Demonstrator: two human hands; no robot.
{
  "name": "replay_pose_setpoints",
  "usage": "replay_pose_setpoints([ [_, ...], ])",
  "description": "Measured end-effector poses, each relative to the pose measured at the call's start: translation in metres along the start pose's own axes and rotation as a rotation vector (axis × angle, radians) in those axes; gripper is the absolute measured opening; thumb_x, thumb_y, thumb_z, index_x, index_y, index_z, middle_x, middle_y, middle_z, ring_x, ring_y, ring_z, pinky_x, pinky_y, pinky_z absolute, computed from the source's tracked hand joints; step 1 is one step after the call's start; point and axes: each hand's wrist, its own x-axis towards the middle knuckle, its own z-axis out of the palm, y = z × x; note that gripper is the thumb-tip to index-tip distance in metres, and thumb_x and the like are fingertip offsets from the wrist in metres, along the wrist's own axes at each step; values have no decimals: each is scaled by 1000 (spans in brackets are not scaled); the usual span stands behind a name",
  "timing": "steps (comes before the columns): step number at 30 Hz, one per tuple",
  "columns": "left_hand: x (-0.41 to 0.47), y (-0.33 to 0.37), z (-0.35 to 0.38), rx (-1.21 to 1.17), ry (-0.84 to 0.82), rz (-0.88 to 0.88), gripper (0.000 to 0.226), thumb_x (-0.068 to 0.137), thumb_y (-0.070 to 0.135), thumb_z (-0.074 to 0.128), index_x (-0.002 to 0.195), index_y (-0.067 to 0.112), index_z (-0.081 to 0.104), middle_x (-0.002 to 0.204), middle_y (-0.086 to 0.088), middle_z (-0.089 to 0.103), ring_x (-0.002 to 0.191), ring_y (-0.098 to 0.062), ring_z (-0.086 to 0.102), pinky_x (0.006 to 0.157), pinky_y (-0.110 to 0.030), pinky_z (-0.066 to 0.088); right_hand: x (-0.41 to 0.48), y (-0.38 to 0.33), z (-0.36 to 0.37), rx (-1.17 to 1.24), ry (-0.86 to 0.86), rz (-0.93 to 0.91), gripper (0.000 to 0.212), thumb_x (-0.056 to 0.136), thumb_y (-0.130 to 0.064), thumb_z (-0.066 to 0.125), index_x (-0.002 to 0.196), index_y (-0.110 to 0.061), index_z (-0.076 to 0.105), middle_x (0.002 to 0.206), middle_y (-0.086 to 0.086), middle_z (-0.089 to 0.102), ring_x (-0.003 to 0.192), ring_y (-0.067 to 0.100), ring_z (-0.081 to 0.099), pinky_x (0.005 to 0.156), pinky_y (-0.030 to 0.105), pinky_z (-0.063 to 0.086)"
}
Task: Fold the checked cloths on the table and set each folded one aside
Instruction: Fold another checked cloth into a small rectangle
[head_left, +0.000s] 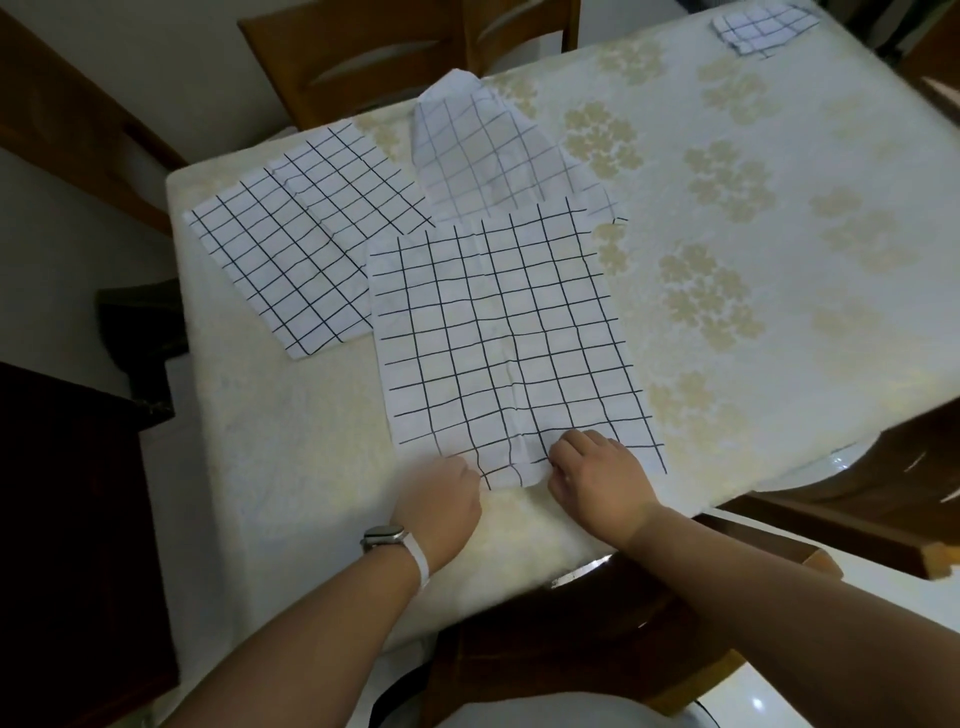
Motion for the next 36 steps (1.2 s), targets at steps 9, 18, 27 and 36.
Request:
replay_pose_setpoints([
  [9, -20, 16, -41, -203, 214, 17, 11, 83, 25, 50, 76, 19, 57, 73, 5, 56, 68, -18, 54, 56, -29, 43, -13, -4, -17, -9, 93, 41, 17, 77, -22, 46, 81, -12, 59, 74, 4, 58, 65, 28, 55, 55, 34, 44],
  [18, -28, 18, -115, -228, 509, 122, 17, 89, 21, 51, 78, 14, 62, 73, 2, 61, 67, -21, 56, 52, -34, 47, -7, -26, -38, -23, 135, 133, 30, 61, -14, 77, 88, -11, 64, 82, 5, 62, 70, 30, 58, 58, 34, 45],
  [27, -40, -20, -187, -145, 681, 189, 15, 87, 9, 51, 90, 11, 65, 82, -4, 67, 75, -24, 59, 60, -34, 52, 11, -42, -135, -115, 286, 105, 19, 65, -12, 78, 79, -12, 64, 72, 5, 61, 64, 33, 58, 55, 32, 42],
  [36, -40, -47, -275, -67, 849, 278, 24, 83, -4, 57, 101, 4, 71, 92, -11, 69, 83, -32, 64, 68, -41, 54, 37, -89, -250, -296, 362, 67, 8, 75, -16, 67, 81, -12, 64, 76, 6, 62, 68, 34, 58, 53, 29, 41],
])
